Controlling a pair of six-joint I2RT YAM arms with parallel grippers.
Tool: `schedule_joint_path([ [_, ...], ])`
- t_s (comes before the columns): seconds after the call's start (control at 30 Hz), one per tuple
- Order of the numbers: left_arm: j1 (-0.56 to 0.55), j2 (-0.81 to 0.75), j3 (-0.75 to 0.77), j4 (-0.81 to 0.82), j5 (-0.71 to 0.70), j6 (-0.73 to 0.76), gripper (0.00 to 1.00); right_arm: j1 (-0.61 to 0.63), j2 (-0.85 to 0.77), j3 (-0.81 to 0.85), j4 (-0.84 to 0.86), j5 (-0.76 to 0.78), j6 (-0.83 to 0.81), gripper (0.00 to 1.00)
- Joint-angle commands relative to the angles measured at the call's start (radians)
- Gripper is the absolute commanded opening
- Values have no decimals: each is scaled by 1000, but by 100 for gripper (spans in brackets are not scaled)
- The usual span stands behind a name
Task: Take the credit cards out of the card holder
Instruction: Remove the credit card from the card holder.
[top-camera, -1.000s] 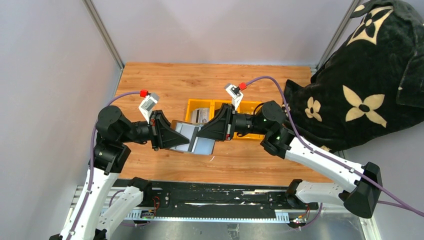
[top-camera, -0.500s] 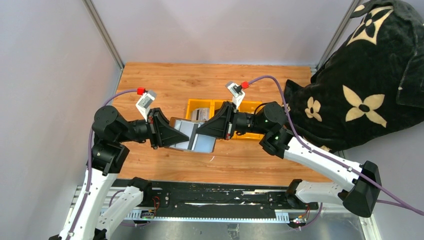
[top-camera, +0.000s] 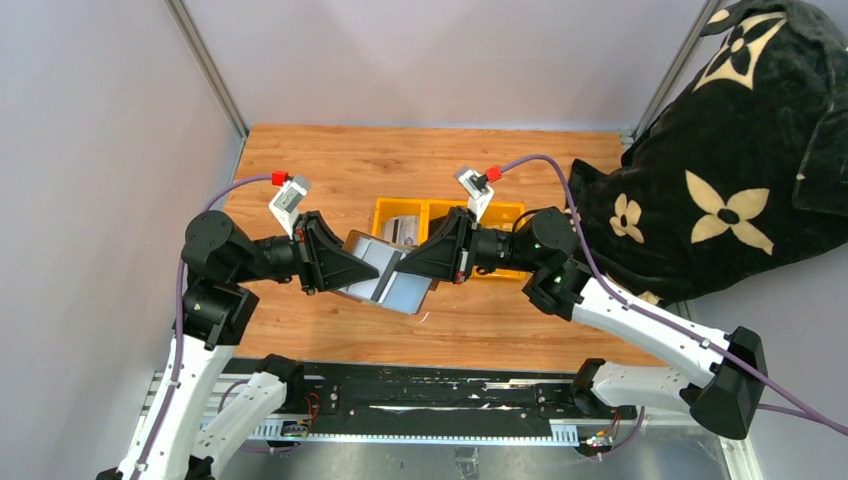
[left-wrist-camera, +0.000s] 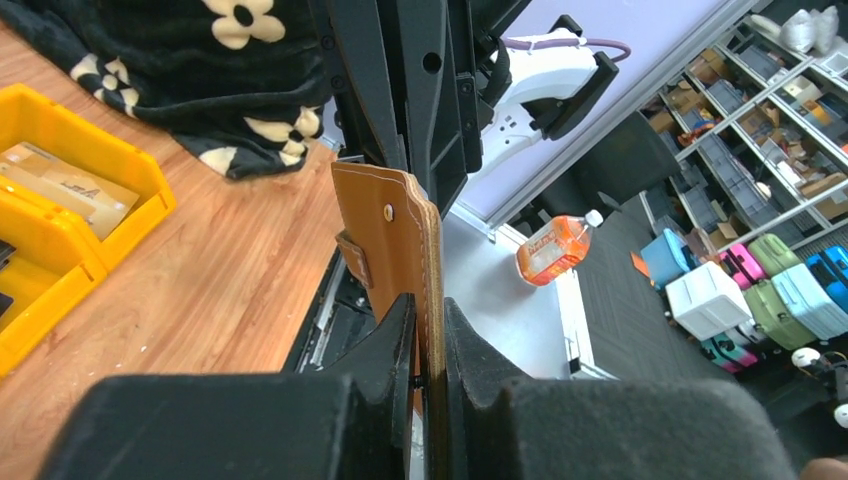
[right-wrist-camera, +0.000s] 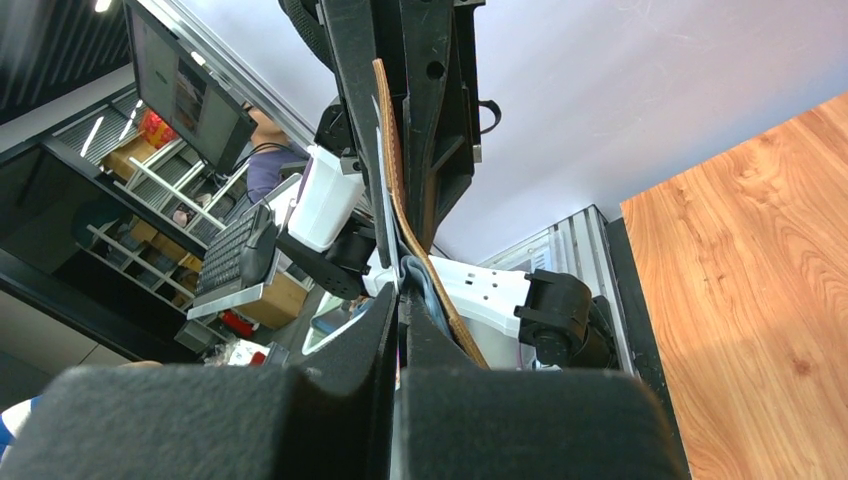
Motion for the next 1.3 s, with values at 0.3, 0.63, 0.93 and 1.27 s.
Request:
schedule_joint_path([
  [0.3,-2,-24,3,73,-86,-27,4,-40,-46,-78,81,5,64,0],
  [0.63,5,-36,-1,86,-96,-38,0,-42,-36,-85,108,-10,71,0],
  [0.93,15,-43,15,68,-158,-23,0,-49,-41,-122,195,27,113,0],
  [1.27,16,-49,16,78,-182,-32,0,0,51,-103,288,54,136,41],
])
